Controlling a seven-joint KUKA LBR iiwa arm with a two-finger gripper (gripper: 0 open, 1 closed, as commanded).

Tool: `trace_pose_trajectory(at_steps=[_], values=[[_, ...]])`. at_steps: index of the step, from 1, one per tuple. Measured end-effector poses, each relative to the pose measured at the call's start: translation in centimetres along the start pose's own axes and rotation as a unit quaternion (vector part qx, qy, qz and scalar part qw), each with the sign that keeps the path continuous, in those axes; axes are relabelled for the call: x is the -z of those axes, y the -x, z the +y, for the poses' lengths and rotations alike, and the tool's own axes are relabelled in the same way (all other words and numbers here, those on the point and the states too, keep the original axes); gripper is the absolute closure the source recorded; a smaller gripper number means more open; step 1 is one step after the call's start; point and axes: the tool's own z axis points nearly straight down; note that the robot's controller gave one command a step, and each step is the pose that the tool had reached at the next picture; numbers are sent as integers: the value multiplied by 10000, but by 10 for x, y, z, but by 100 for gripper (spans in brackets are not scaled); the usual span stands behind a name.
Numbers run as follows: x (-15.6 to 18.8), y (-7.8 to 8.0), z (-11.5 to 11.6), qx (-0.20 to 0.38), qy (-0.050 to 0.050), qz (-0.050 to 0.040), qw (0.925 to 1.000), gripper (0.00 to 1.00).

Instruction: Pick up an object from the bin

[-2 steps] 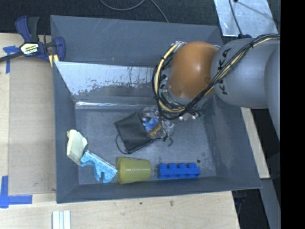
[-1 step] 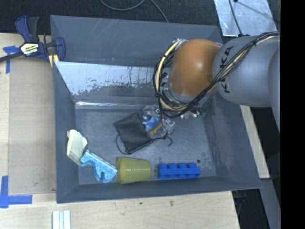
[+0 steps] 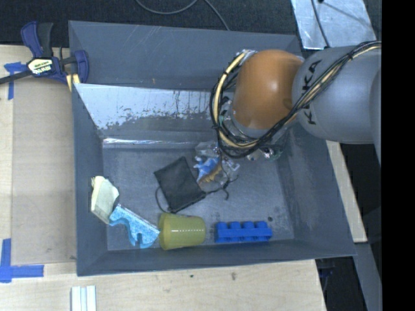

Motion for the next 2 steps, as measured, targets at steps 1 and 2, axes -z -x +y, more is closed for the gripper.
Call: trace_pose_trajectory(at_steps=[1, 2], values=[[21, -1, 1, -4, 14, 18, 10000, 100], [39, 1, -1, -7, -10, -13, 10000, 100]])
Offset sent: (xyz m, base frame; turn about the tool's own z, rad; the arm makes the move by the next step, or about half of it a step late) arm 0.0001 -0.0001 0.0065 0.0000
